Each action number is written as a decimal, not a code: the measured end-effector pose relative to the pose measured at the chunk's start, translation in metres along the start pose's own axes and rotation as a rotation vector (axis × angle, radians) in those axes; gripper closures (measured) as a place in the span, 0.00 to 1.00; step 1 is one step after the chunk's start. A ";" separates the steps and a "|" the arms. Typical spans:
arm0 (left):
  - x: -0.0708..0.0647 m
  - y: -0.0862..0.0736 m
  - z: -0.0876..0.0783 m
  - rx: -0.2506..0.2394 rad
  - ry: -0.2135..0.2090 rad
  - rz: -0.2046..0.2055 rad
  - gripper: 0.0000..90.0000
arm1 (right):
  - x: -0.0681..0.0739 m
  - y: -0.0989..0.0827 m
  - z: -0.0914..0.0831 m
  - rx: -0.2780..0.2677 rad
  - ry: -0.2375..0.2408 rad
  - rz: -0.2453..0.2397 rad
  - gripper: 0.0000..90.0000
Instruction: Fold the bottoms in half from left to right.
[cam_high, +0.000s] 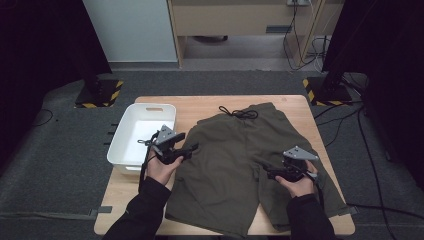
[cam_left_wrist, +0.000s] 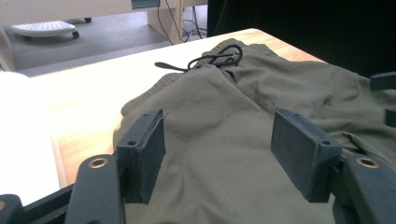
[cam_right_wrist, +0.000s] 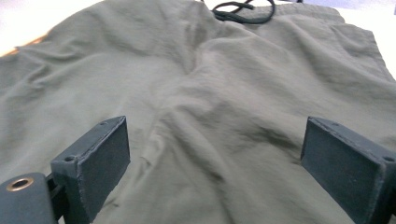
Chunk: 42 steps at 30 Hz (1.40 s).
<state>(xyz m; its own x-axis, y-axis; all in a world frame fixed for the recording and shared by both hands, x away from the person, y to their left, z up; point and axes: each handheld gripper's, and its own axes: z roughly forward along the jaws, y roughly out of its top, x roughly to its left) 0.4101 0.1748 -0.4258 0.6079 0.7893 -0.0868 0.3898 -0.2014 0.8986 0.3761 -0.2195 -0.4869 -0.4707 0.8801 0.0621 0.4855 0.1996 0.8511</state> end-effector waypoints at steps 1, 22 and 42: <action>0.001 0.003 0.004 -0.004 0.002 0.001 0.38 | 0.002 0.000 0.000 0.001 0.007 -0.002 0.09; 0.036 0.032 0.072 0.057 0.035 0.033 0.38 | 0.048 0.014 0.003 -0.026 0.122 -0.034 0.10; 0.057 0.002 0.122 0.167 0.035 0.022 0.35 | 0.107 0.026 0.020 -0.015 0.227 -0.107 0.11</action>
<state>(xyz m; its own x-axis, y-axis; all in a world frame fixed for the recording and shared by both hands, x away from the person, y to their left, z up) 0.5300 0.1486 -0.4819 0.5940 0.8029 -0.0499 0.4881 -0.3105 0.8157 0.3530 -0.1116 -0.4681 -0.6727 0.7350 0.0852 0.4137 0.2781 0.8669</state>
